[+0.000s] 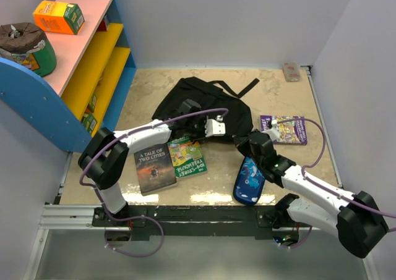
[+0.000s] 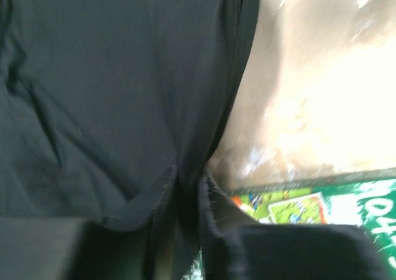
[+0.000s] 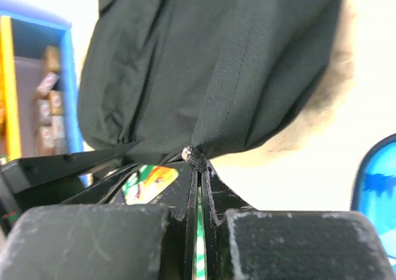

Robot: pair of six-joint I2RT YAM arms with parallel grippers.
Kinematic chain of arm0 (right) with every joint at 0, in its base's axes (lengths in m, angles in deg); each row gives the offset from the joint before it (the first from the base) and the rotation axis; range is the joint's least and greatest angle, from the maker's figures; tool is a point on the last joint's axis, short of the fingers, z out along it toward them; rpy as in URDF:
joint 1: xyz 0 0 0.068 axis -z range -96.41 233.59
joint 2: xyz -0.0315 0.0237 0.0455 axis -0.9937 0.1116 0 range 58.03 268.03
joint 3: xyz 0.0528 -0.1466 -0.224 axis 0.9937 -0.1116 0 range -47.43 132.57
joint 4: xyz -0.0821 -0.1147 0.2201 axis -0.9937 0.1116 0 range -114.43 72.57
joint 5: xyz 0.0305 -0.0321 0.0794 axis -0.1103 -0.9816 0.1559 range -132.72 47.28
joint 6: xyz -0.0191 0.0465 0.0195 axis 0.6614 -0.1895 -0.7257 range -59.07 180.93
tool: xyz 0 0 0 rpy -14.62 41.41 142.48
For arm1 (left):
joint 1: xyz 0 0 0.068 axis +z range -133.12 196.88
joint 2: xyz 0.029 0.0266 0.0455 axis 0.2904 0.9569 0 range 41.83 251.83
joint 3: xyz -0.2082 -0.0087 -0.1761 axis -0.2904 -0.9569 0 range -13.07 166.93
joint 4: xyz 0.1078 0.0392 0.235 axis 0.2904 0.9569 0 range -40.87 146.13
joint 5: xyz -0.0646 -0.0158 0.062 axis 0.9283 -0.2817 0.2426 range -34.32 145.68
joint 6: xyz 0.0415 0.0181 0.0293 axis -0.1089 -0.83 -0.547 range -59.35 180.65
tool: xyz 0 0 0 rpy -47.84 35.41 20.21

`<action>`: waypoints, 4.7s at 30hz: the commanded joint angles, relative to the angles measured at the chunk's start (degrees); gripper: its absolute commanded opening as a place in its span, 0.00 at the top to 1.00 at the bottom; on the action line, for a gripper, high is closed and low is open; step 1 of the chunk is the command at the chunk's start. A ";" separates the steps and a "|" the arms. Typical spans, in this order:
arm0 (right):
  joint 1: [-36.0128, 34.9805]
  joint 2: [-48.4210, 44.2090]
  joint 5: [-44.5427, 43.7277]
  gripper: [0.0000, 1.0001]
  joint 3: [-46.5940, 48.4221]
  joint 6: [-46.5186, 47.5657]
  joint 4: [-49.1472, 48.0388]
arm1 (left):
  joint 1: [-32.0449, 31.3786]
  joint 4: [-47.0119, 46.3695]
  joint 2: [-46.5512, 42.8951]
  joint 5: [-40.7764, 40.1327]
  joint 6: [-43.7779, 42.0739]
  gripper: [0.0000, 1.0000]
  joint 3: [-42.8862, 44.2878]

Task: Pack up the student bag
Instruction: Unzip the student bag at the center of the board.

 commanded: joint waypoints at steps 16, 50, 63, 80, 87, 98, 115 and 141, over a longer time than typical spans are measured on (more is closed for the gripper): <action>2.96 2.47 2.95 1.00 2.74 1.17 1.11 | -4.64 3.22 -0.26 12.40 10.90 0.50 7.28; 8.67 2.29 10.24 1.00 4.59 -3.05 5.68 | -7.98 3.22 3.17 14.60 10.03 0.62 12.29; 9.20 1.50 11.91 1.00 4.32 -2.96 5.51 | -7.89 -9.88 9.51 7.58 11.70 0.54 9.92; 15.25 5.00 14.37 1.00 5.90 -2.61 3.84 | -8.86 -9.11 6.96 9.75 6.79 1.00 3.07; 18.86 9.32 15.16 1.00 9.15 -0.33 2.52 | -9.48 -5.58 3.36 9.50 2.56 1.00 -1.15; 20.10 9.14 19.47 1.00 7.49 -0.15 2.26 | -9.30 -9.89 -0.16 -0.07 11.33 0.87 0.77; 20.01 7.56 21.49 1.00 6.69 0.29 3.22 | -9.21 -13.22 10.73 6.32 7.84 0.34 12.12; 20.01 6.33 22.28 1.00 5.73 0.29 3.31 | -9.30 -18.05 15.39 4.31 5.90 0.27 13.87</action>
